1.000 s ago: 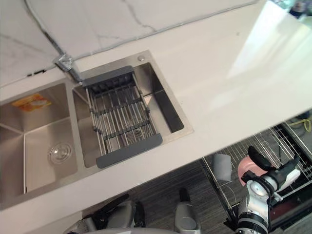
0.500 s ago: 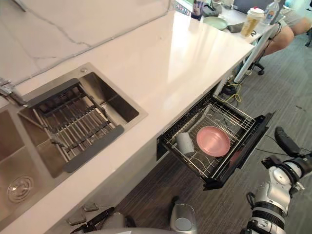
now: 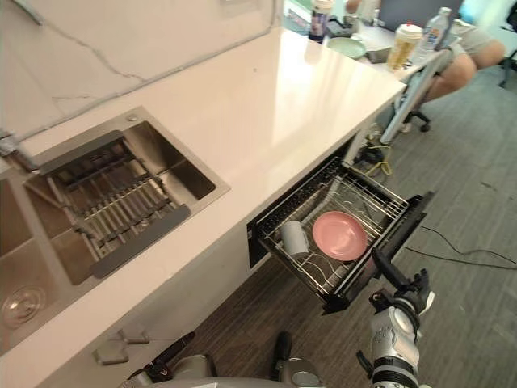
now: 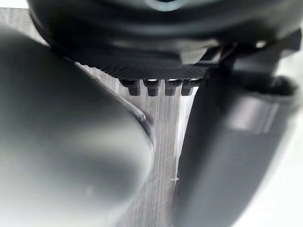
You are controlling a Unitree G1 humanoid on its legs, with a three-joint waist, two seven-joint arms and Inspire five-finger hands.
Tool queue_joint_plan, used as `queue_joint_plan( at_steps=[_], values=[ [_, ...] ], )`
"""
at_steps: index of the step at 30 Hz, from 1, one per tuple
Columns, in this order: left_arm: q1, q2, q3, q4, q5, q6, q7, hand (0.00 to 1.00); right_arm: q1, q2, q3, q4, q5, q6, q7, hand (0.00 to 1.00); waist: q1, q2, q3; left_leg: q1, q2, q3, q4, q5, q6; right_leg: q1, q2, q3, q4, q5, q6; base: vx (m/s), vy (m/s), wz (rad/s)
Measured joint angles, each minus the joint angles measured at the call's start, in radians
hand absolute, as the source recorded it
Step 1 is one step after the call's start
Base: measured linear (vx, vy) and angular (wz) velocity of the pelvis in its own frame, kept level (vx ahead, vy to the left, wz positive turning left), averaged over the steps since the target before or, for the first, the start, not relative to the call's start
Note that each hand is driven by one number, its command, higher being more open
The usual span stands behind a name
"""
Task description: Walk over to the sink, pick up the cup, carry it to the dishwasher, place the cup inside the dishwasher, then close the dishwasher door
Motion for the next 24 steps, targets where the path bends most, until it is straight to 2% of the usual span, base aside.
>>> queue_joint_plan(
  at_steps=[5, 8, 10, 16, 19, 24],
  values=[
    [0.006, 0.011, 0.0, 0.009, 0.06, 0.0, -0.026, 1.0, 0.0, 0.003, 0.011, 0.076, 0.103, -0.031, 0.014, 1.0, 0.021, 0.003, 0.0, 0.002, -0.032, -0.046, -0.071, 0.047, 0.003, -0.001, -0.026, -0.049, 0.0, -0.001, 0.005, -0.04, 0.05, 0.33],
    [0.011, 0.019, 0.0, 0.041, -0.018, 0.004, -0.04, 1.0, 0.005, 0.001, 0.013, 0.136, 0.12, -0.048, 0.024, 1.0, 0.021, 0.005, -0.001, 0.011, -0.043, -0.074, -0.094, 0.063, 0.006, 0.015, -0.034, -0.08, 0.0, -0.007, 0.014, 0.02, 0.035, 0.31],
    [0.026, 0.017, 0.009, 0.042, -0.105, 0.01, -0.068, 1.0, 0.02, -0.006, 0.014, 0.157, 0.145, -0.082, 0.034, 1.0, 0.021, 0.005, -0.001, 0.022, -0.053, -0.099, -0.117, 0.075, 0.01, 0.03, -0.043, -0.107, 0.0, -0.013, 0.022, 0.03, 0.035, 0.33],
    [0.031, 0.017, 0.019, 0.04, -0.11, 0.021, -0.102, 1.0, 0.018, -0.013, 0.068, 0.207, 0.263, -0.194, 0.122, 1.0, 0.021, 0.008, -0.005, 0.021, -0.07, -0.137, -0.154, 0.105, 0.019, 0.035, -0.056, -0.153, 0.001, -0.013, 0.022, 0.02, 0.027, 0.21],
    [0.039, 0.012, 0.041, 0.041, -0.149, 0.051, -0.138, 1.0, 0.01, -0.011, 0.069, 0.219, 0.302, -0.208, 0.141, 1.0, 0.024, 0.013, -0.008, 0.026, -0.077, -0.168, -0.161, 0.115, 0.023, 0.053, -0.061, -0.183, 0.005, -0.016, 0.026, 0.02, 0.012, 0.33],
    [0.096, 0.002, 0.057, 0.048, -0.2, 0.095, -0.253, 1.0, -0.01, -0.014, 0.069, 0.224, 0.368, -0.219, 0.16, 1.0, 0.052, 0.03, -0.018, 0.017, -0.101, -0.238, -0.171, 0.136, 0.026, 0.082, -0.073, -0.249, 0.005, -0.023, 0.038, -0.02, 0.024, 0.41]
  ],
)
